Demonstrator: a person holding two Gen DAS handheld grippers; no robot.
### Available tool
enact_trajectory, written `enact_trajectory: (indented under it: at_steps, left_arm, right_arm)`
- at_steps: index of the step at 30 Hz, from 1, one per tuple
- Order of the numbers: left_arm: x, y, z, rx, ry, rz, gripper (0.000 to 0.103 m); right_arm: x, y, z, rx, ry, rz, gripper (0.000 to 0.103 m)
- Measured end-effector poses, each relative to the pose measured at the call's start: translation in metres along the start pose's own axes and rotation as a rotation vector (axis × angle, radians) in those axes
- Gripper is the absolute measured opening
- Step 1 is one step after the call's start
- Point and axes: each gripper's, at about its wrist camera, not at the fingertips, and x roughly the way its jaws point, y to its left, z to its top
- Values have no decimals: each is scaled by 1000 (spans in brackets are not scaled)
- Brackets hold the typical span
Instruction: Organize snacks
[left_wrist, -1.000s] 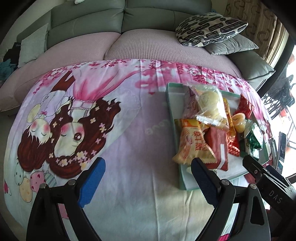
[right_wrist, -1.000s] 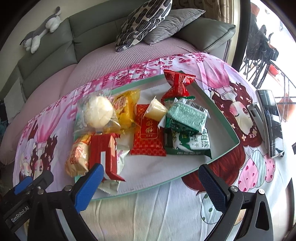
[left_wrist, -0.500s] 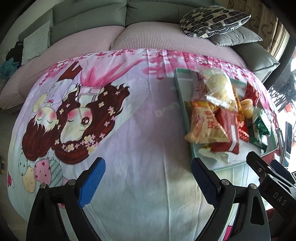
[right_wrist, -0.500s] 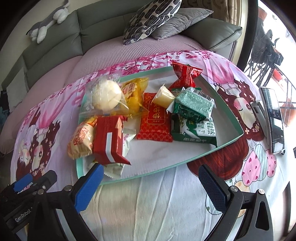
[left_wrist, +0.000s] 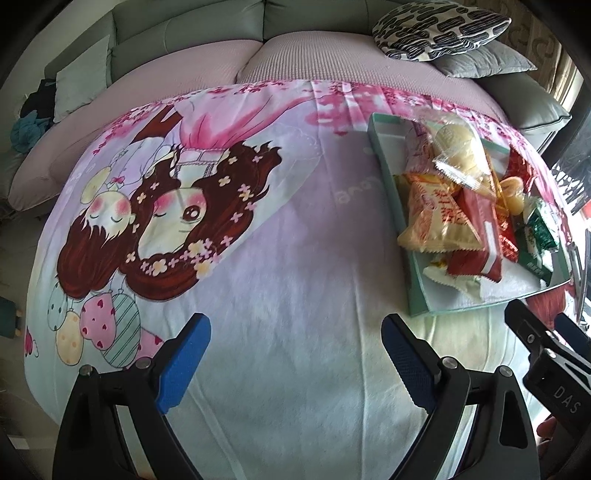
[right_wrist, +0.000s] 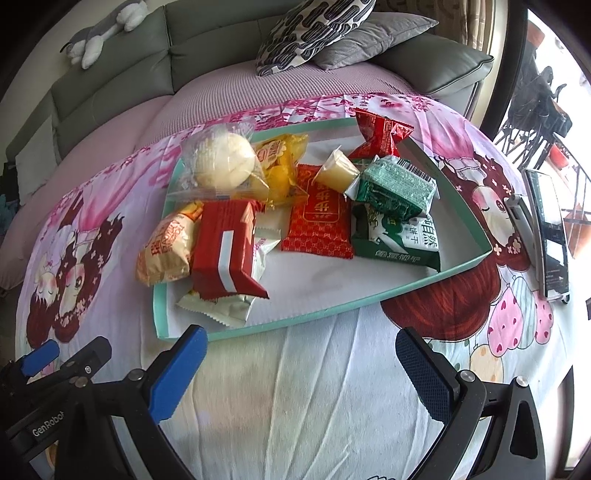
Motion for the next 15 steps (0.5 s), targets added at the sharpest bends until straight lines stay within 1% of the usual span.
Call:
enact_trajectory:
  at_steps: [4, 15]
  left_arm:
    - [2, 2, -3, -6, 14, 10, 94]
    - [2, 8, -5, -24, 15, 6, 94]
  right_arm:
    - [-1, 0, -1, -1, -1, -3, 103]
    - [-2, 0, -2, -3, 2, -5, 103]
